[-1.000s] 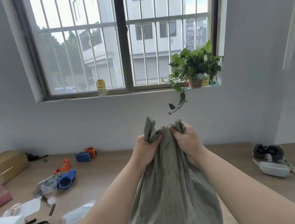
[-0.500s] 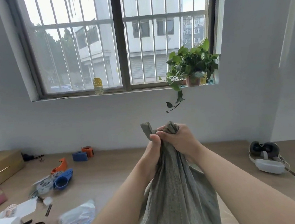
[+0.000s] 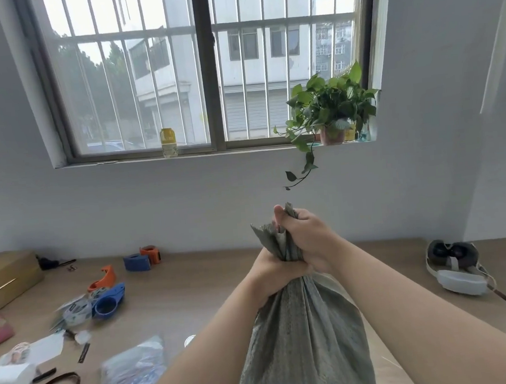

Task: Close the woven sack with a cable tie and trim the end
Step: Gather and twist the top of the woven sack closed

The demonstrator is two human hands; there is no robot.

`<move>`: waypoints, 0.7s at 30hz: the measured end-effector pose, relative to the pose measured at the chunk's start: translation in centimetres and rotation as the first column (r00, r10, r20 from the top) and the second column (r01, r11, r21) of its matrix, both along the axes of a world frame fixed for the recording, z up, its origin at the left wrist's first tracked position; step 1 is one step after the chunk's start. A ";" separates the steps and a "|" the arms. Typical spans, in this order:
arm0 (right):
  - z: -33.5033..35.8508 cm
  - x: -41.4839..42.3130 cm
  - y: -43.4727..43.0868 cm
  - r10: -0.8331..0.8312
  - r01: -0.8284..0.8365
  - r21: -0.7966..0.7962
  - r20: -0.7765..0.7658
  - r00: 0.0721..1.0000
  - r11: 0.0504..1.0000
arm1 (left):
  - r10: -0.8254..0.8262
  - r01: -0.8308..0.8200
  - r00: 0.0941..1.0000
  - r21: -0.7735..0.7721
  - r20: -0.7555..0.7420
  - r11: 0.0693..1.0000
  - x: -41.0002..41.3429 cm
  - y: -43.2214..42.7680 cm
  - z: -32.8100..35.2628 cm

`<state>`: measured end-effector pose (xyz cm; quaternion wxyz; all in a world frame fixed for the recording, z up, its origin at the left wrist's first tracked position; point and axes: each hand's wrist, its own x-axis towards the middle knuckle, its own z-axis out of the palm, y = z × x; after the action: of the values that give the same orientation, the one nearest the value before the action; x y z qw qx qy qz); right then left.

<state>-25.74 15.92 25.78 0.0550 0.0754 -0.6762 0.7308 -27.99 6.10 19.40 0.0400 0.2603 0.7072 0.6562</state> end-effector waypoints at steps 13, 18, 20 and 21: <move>-7.0 0.8 4.0 0.302 -0.305 0.198 0.047 0.952 0.932 | 0.273 -0.274 0.961 -0.028 -0.051 0.961 -0.7 1.0 -1.5; -8.5 0.9 3.1 0.196 -0.195 0.186 0.012 0.981 0.963 | -0.012 -0.043 0.915 0.126 0.404 0.991 0.3 0.6 0.2; -8.5 0.8 3.0 0.167 -0.167 0.192 0.020 0.986 0.967 | -0.050 0.012 0.921 0.100 0.387 0.995 0.2 0.3 0.8; -8.5 0.8 2.9 0.159 -0.163 0.193 0.036 0.987 0.968 | -0.037 0.020 0.936 0.050 0.351 0.999 0.2 0.2 1.1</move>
<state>-24.93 18.78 17.26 -0.0189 0.1275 -0.7369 0.6636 -27.79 6.34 20.54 0.1694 0.1497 0.6695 0.7076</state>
